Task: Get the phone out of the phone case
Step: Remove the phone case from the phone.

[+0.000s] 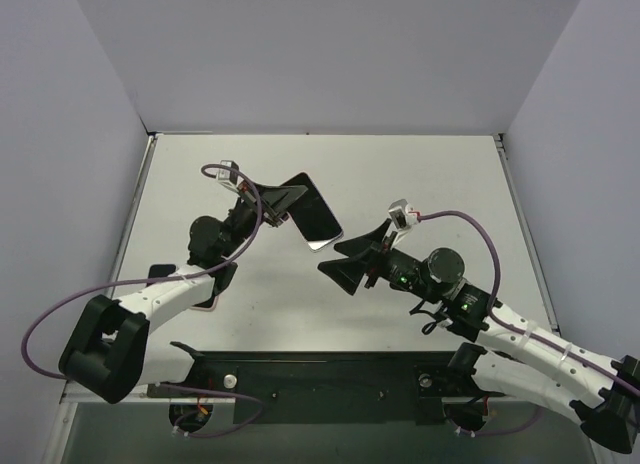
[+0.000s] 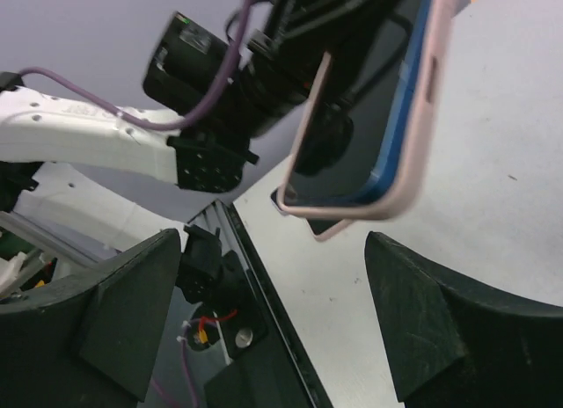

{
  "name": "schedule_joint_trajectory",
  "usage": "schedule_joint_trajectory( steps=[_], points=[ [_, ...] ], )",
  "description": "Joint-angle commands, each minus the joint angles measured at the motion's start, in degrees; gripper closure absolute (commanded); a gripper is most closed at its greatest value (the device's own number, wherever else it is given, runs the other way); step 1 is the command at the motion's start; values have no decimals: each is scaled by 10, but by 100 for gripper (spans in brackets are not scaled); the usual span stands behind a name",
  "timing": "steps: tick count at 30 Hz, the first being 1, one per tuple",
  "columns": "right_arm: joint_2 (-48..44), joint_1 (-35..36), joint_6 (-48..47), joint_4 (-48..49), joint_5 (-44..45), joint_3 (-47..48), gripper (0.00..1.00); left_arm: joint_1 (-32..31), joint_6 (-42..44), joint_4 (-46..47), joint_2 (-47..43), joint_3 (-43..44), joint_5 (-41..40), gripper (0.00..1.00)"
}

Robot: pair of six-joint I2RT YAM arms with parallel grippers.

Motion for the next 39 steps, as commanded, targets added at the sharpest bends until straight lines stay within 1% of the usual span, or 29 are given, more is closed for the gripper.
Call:
schedule_joint_trajectory(
  steps=[1, 2, 4, 6, 10, 14, 15, 21, 26, 28, 30, 31, 32, 33, 37, 38, 39],
  points=[
    [34, 13, 51, 160, 7, 15, 23, -20, -64, 159, 7, -4, -97, 100],
    [44, 13, 58, 177, 7, 15, 30, -24, -57, 150, 7, 0, -98, 100],
    [47, 14, 62, 192, 5, 5, 38, -41, -46, 139, 4, 6, -104, 100],
    [42, 15, 64, 197, 10, -4, 41, -56, -38, 124, 1, 7, -112, 100],
    [33, 15, 69, 203, 26, -13, 43, -74, -31, 130, 3, -1, -127, 100],
    [33, 16, 73, 202, 31, -14, 50, -82, -40, 152, 14, -1, -136, 100],
    [37, 16, 72, 205, 22, -13, 53, -82, -42, 156, 16, 1, -137, 100],
    [46, 16, 67, 223, -8, -20, 62, -90, -41, 146, 11, 8, -139, 100],
    [52, 16, 66, 237, -33, -27, 66, -90, -35, 137, -4, 5, -136, 100],
    [53, 16, 67, 239, -34, -25, 73, -90, -36, 133, -4, 4, -134, 100],
    [57, 16, 64, 239, -49, -22, 77, -90, -41, 135, -7, 0, -134, 100],
    [59, 16, 58, 238, -50, -21, 80, -90, -43, 133, -10, 1, -133, 100],
    [59, 16, 52, 233, -53, -21, 92, -90, -55, 121, -10, 5, -128, 100],
    [59, 16, 36, 227, -54, -18, 100, -89, -63, 116, -12, 8, -120, 100],
    [57, 14, -36, 195, -60, -11, 100, -90, -113, 74, -21, 29, -82, 100],
    [56, 15, -83, 173, -62, -7, 100, -89, -139, 59, -22, 33, -74, 100],
    [57, 14, -108, 161, -63, -5, 100, -89, -152, 58, -20, 33, -63, 100]
  ],
)
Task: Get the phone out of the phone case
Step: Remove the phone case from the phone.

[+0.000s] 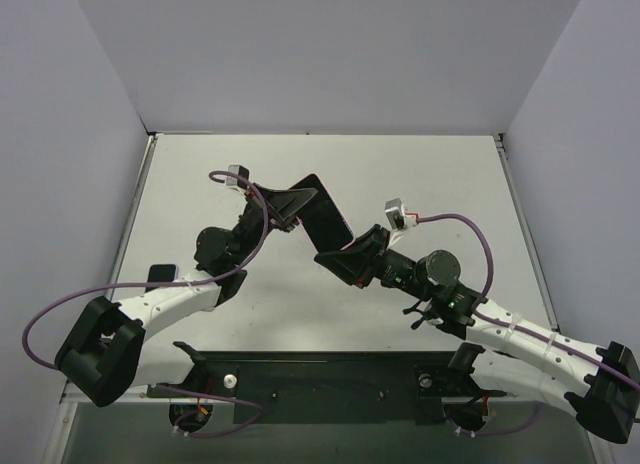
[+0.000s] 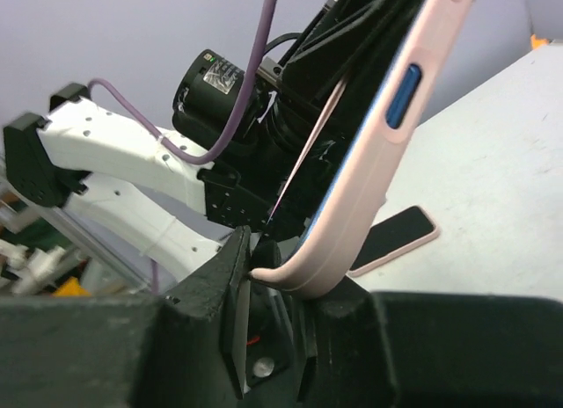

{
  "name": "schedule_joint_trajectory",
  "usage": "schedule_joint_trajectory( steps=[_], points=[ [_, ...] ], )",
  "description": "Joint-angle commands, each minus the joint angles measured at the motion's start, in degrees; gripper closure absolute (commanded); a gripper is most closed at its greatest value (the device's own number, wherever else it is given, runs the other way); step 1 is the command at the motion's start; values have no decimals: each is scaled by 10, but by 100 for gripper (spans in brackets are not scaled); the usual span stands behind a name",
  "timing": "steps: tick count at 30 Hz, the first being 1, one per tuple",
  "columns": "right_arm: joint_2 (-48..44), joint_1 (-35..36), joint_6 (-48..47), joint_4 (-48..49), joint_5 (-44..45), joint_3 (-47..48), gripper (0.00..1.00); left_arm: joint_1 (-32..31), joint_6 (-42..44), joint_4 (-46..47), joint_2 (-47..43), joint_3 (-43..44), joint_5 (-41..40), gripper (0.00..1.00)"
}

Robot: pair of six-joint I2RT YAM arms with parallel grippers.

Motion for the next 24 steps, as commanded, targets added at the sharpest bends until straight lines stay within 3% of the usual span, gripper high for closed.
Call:
schedule_joint_trajectory(
  steps=[1, 5, 8, 14, 17, 24],
  points=[
    [0, 3, -220, -60, -23, 22, 100, -3, -145, 6, -25, 47, 46, 100],
    [16, -3, -361, -172, -29, 56, 100, -4, -236, 103, 4, 45, 61, 100],
    [35, -19, -384, -208, -91, 87, 100, -4, -277, 131, 7, 49, 78, 100],
    [53, -49, -419, -264, -140, 132, 100, -2, -282, 131, -11, 59, 105, 100],
    [59, -79, -368, -222, -158, 125, 100, -5, -273, 126, -15, 67, 116, 100],
    [44, -88, -193, -159, -76, 95, 100, -4, -237, 108, -14, 73, 122, 100]
  ],
)
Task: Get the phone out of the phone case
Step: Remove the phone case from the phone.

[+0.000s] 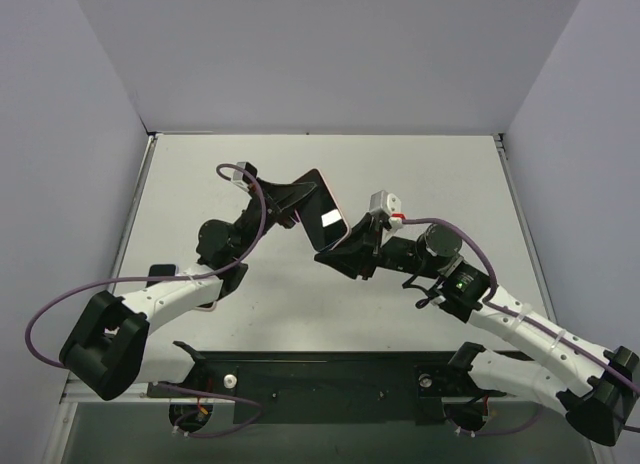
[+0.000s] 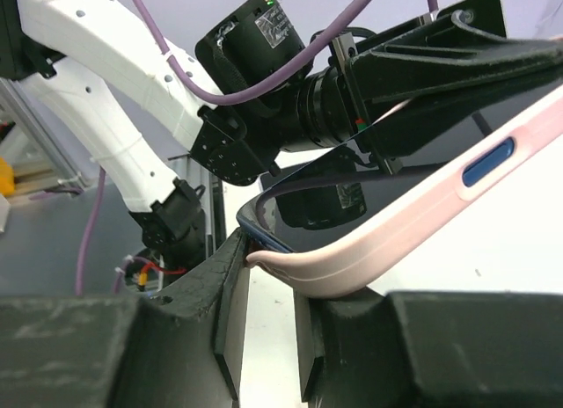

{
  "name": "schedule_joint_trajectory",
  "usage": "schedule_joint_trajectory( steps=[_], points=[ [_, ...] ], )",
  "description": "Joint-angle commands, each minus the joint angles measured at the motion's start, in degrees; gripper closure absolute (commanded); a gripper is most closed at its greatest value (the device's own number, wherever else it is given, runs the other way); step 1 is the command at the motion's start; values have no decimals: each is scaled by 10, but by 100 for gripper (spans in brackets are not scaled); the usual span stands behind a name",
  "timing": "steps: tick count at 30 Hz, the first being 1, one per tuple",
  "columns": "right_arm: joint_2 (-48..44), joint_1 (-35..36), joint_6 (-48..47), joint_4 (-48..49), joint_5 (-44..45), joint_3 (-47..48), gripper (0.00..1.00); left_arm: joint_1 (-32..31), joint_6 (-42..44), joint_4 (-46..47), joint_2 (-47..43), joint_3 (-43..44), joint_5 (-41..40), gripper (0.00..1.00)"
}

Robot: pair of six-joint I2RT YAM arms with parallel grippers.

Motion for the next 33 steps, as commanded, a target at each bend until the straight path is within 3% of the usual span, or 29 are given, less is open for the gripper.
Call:
schedule_joint_trajectory(
  steps=[1, 5, 6, 11, 16, 19, 20, 22, 23, 26, 27, 28, 29, 30, 33],
  points=[
    [3, -28, 88, -1, 114, -31, 100, -18, -97, 125, -31, 50, 91, 100],
    [-65, -35, 151, -50, 311, -79, 100, -18, -101, 132, -24, 55, 96, 100],
    [-86, -41, 206, -50, 376, -100, 100, -16, -105, 136, -24, 54, 96, 100],
    [-99, -56, 327, -46, 460, -129, 100, -17, -106, 163, -8, 62, 80, 100],
    [-51, -57, 369, 52, 348, -132, 100, -30, -120, 214, 9, 66, 55, 100],
    [-2, -69, 327, 189, 155, -140, 100, -31, -142, 259, 26, 78, 40, 100],
    [5, -68, 303, 194, 108, -130, 100, -32, -142, 259, 26, 84, 48, 100],
    [22, -70, 242, 112, 36, -84, 100, -31, -133, 245, 23, 104, 76, 100],
    [21, -70, 190, -17, 38, -42, 99, -30, -116, 219, 16, 107, 90, 100],
    [3, -68, 136, -173, 58, 2, 76, -17, -44, 112, -27, 109, 147, 100],
    [-13, -68, 137, -218, 73, 11, 57, -9, 2, 53, -35, 108, 155, 100],
    [-21, -68, 138, -243, 78, 13, 48, -3, 29, 25, -53, 107, 176, 100],
    [-42, -67, 141, -255, 83, 12, 24, 8, 69, -26, -59, 107, 184, 100],
    [-51, -67, 143, -275, 86, 12, 15, 13, 94, -48, -72, 110, 199, 100],
    [-85, -67, 138, -322, 66, 19, 12, 32, 205, -182, -93, 127, 228, 100]
  ],
)
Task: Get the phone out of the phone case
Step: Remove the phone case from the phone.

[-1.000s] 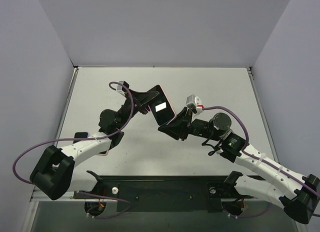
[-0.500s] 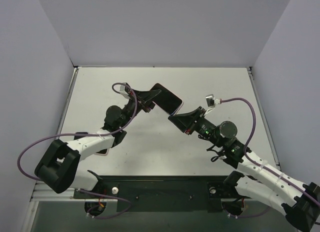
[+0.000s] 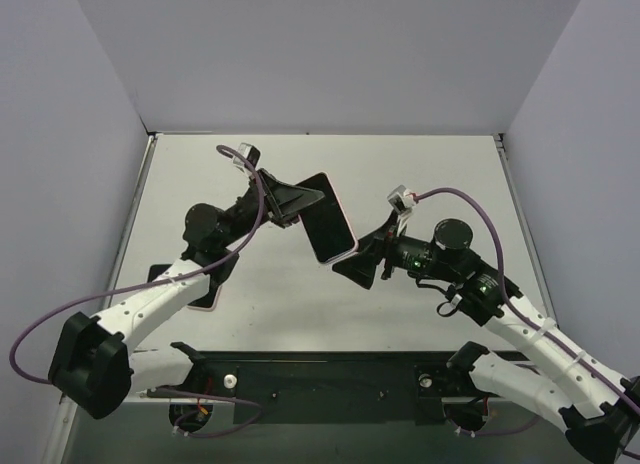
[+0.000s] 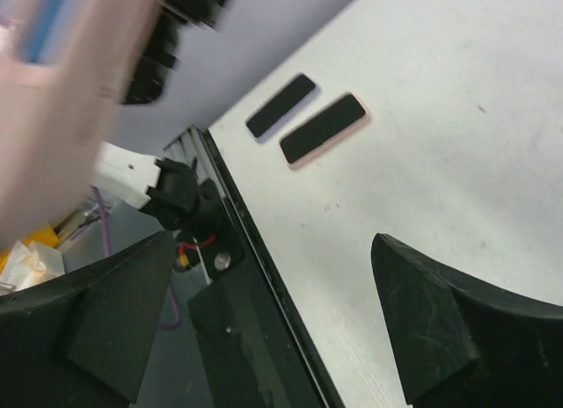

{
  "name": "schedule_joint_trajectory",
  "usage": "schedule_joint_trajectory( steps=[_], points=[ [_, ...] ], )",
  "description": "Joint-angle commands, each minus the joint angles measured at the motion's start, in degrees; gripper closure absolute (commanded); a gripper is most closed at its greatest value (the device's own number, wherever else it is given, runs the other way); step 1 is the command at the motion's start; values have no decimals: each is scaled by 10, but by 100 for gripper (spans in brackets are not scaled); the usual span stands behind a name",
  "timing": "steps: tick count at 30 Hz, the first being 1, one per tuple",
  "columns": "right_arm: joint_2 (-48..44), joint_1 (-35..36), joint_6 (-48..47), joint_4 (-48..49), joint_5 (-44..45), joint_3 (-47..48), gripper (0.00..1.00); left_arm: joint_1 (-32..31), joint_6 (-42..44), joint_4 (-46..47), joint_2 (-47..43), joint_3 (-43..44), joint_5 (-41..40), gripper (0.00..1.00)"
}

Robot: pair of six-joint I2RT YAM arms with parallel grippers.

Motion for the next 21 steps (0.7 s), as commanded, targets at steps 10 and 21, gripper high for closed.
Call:
schedule_joint_trajectory(
  steps=[10, 21],
  points=[
    [-61, -10, 20, -103, -89, 25, 17, 39, 253, -214, -77, 119, 151, 100],
    [-10, -8, 65, -31, -88, 65, 36, 39, 271, -234, -80, 129, 150, 100]
  ],
)
